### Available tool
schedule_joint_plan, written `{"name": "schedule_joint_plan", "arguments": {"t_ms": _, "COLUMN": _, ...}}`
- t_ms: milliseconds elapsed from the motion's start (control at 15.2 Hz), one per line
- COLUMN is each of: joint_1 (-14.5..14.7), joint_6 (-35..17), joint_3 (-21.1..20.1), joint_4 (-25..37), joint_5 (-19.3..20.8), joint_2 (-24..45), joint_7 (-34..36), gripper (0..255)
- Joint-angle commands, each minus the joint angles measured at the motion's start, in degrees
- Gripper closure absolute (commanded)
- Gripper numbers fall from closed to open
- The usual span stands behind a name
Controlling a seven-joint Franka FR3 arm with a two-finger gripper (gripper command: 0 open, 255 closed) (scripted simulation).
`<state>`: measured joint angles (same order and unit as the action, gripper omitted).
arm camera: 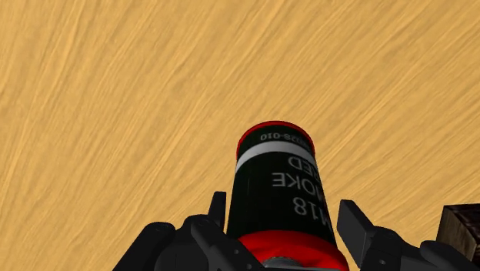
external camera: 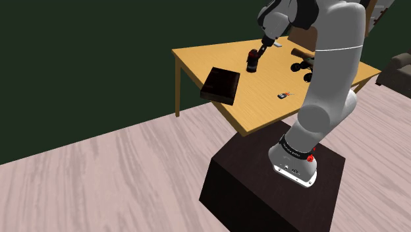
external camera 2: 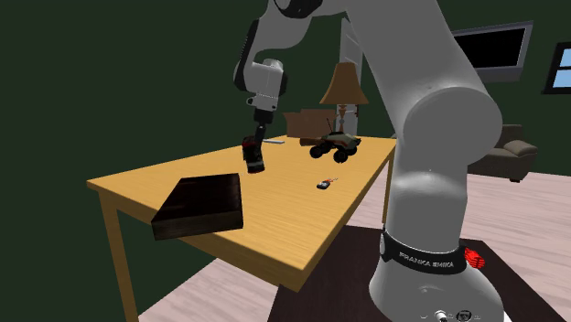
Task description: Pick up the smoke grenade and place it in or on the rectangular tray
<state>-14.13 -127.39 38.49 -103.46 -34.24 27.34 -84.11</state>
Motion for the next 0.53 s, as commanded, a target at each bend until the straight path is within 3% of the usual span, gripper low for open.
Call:
{"name": "schedule_joint_plan", "arguments": {"t_ms": 0, "joint_1": 0.42, "joint_6": 0.81, "joint_3": 0.46, "joint_4": 0.22, "joint_5": 0.79, "joint_2": -0.84, "joint_7": 0.69, "gripper": 255}}
{"name": "schedule_joint_plan", "arguments": {"t_ms": 462, "joint_1": 1.37, "joint_6": 4.5, "joint_3": 1.99, "joint_4": 2.07, "joint_5": 3.58, "joint_2": -3.47, "joint_7": 2.99, "gripper": 255}}
